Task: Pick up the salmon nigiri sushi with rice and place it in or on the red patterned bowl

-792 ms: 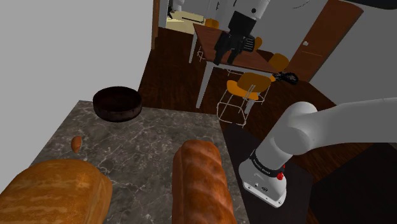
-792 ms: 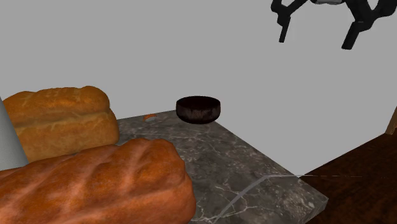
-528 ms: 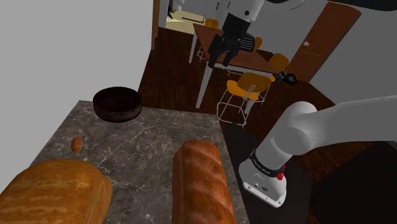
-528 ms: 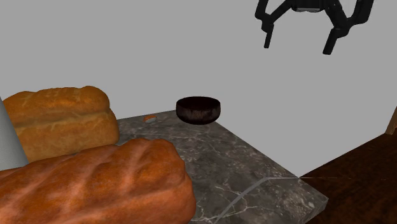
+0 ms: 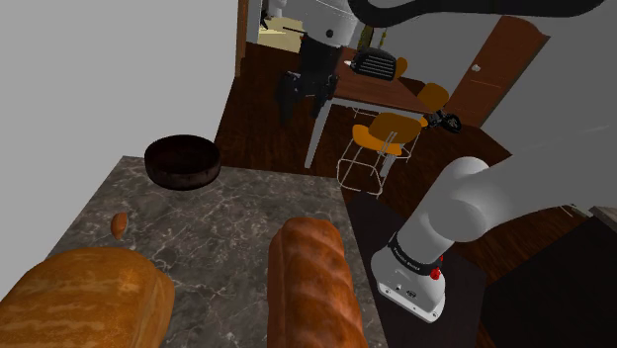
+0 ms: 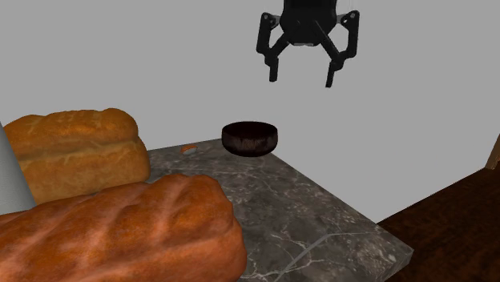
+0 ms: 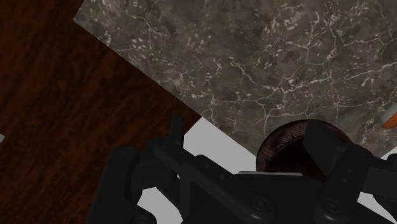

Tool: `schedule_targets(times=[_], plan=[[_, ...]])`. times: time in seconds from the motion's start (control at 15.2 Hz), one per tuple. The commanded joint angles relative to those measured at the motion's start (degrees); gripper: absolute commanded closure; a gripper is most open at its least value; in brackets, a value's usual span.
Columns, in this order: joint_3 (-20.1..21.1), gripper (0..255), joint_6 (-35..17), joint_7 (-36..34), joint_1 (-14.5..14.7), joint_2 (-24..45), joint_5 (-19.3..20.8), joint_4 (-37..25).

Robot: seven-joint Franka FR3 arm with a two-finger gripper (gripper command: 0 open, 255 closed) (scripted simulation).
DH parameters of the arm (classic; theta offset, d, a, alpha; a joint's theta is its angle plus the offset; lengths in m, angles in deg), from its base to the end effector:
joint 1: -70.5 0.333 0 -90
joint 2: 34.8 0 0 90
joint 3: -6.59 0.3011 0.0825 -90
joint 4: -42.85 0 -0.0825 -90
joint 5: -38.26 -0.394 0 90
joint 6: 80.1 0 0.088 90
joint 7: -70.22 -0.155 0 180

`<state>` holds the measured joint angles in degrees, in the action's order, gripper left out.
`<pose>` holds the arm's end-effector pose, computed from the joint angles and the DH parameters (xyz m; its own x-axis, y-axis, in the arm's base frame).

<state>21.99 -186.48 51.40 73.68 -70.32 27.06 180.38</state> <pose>0.3699 0.1518 0.4670 0.9941 -0.0982 0.0468 -0.0957 -0.9940 -0.0536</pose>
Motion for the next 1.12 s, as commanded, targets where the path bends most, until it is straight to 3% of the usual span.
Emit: schedule_targets(times=[0.0,0.53,0.86,1.06], plan=[[2.8,0,-1.7,-3.0,0.2,3.1,-0.1,-1.4],[14.0,0,-7.3,-16.7,-0.3,18.5,3.7,-10.0],[20.1,0,-8.9,-27.2,-0.3,30.8,10.9,-17.8],[22.4,0,-8.6,-34.0,1.1,39.1,16.9,-23.6]])
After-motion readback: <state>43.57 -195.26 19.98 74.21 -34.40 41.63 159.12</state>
